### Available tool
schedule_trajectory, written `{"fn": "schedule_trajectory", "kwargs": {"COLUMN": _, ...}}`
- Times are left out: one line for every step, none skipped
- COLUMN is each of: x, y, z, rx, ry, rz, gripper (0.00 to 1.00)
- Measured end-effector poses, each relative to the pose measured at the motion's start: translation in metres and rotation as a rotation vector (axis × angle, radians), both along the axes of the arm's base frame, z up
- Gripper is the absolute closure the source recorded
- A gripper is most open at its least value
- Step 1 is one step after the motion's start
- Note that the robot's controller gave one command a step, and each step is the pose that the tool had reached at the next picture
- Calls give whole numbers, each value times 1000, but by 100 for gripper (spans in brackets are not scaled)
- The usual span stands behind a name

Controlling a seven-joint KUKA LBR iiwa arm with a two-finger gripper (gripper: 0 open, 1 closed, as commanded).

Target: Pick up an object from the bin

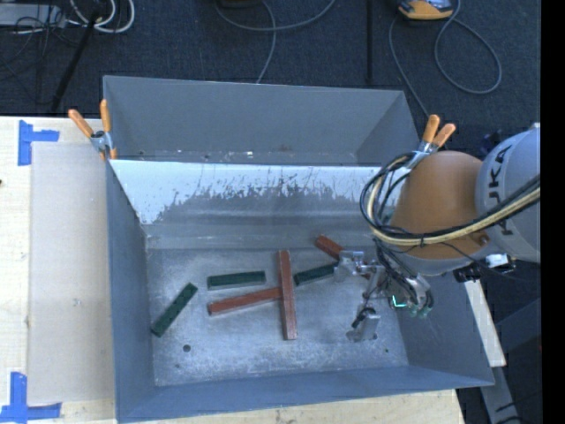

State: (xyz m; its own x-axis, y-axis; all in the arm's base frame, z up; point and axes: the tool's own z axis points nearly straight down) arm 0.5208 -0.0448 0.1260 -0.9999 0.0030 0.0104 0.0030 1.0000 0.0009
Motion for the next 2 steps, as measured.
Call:
{"fn": "schedule_trajectory", "kwargs": {"x": 77, "y": 24, "z": -59, "rx": 1, "ry": -12, "rz": 71, "gripper": 0}}
{"fn": "schedule_trajectory", "kwargs": {"x": 79, "y": 8, "z": -25, "rx": 0, "ry": -15, "rz": 287, "gripper": 0}}
